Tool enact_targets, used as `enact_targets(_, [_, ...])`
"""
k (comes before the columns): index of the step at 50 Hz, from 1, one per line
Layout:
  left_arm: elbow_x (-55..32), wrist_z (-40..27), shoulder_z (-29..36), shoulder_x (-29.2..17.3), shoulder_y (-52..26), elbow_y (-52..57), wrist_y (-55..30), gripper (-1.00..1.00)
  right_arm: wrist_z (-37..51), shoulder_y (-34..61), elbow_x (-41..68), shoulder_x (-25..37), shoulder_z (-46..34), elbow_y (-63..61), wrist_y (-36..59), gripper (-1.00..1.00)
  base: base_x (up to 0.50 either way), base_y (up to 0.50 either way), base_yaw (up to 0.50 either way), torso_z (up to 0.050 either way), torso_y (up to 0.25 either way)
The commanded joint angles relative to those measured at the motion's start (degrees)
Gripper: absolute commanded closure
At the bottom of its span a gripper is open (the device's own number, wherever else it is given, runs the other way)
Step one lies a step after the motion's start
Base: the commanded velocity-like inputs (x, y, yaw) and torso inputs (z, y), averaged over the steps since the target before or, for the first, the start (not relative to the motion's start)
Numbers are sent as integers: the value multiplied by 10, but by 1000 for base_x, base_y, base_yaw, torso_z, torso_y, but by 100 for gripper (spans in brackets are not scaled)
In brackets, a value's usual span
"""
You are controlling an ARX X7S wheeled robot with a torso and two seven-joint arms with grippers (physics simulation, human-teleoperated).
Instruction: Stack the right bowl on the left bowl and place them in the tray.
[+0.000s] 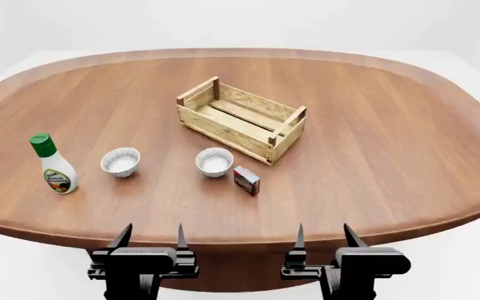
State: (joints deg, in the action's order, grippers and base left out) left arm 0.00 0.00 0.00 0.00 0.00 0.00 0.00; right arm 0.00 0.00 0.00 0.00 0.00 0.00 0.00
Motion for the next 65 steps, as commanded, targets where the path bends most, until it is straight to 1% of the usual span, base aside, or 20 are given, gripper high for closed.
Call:
enact_targets(1, [-1,-15,12,-9,-2,-8,6,-100,14,0,17,8,-4,-5,9,-100,0,0,0,0,0])
enact_targets(2, [-12,-14,13,-11,-5,-5,-3,-100,24,0,18,10,-5,-3,2,-100,0,0,0,0,0])
enact_targets(6, [-12,-23,27,-20,-5,-13,6,-100,41,2,25,16,-12,9,-2,-100,0,0,0,0,0])
enact_targets(10, [-13,-27,37,-27,-7,-22,11,-100,38,5,48,20,-16,21,-8,-100,0,0,0,0,0])
enact_targets(11, [-17,-28,36,-27,-10,-23,9,-100,51,7,30,24,-23,16,7,-100,0,0,0,0,0])
enact_targets(12, [-19,-30,36,-29,-12,-23,8,-100,48,6,34,25,-25,17,-1,-100,0,141,0,0,0])
enact_targets(34, [-30,-56,53,-46,-17,-45,26,-100,66,7,54,41,-54,31,-4,-100,0,500,0,0,0])
enact_targets(35, [-30,-57,54,-47,-17,-46,28,-100,61,9,68,40,-51,28,0,-100,0,0,0,0,0])
enact_targets(43, [-34,-63,60,-52,-17,-49,32,-100,74,11,65,46,-60,23,12,-100,0,0,0,0,0])
enact_targets(49, [-37,-68,65,-56,-17,-49,33,-100,76,11,68,48,-65,35,0,-100,0,0,0,0,0])
enact_targets(55, [-40,-71,70,-60,-16,-46,29,-100,80,10,74,53,-71,17,18,-100,0,0,0,0,0])
enact_targets(57, [-49,-71,69,-61,-18,-28,2,-100,77,7,86,57,-73,-11,42,-100,0,0,0,0,0])
enact_targets(58, [-79,-63,65,-66,-19,32,-71,-100,82,8,86,61,-74,-34,68,-100,0,0,0,0,0])
enact_targets(60, [-68,-83,68,-74,-32,106,-147,-100,81,12,106,69,-69,-80,123,-100,0,0,0,0,0])
enact_targets(61, [-81,-84,63,-77,-42,140,-192,-100,76,17,128,75,-65,-109,163,-100,0,0,0,0,0])
enact_targets(62, [-97,-86,60,-88,-71,218,-277,-100,85,34,155,88,-57,-177,249,-100,0,0,0,0,0])
enact_targets(63, [-97,-92,61,-93,-87,244,-317,-100,88,42,168,93,-53,-206,282,-100,0,0,0,0,0])
enact_targets(64, [-125,-86,50,-95,-114,281,-379,-100,93,51,180,98,-48,-233,314,-100,0,0,0,0,0])
enact_targets(65, [-133,-90,46,-97,-133,302,-417,-100,110,84,209,107,-32,-288,395,-100,0,0,0,0,0])
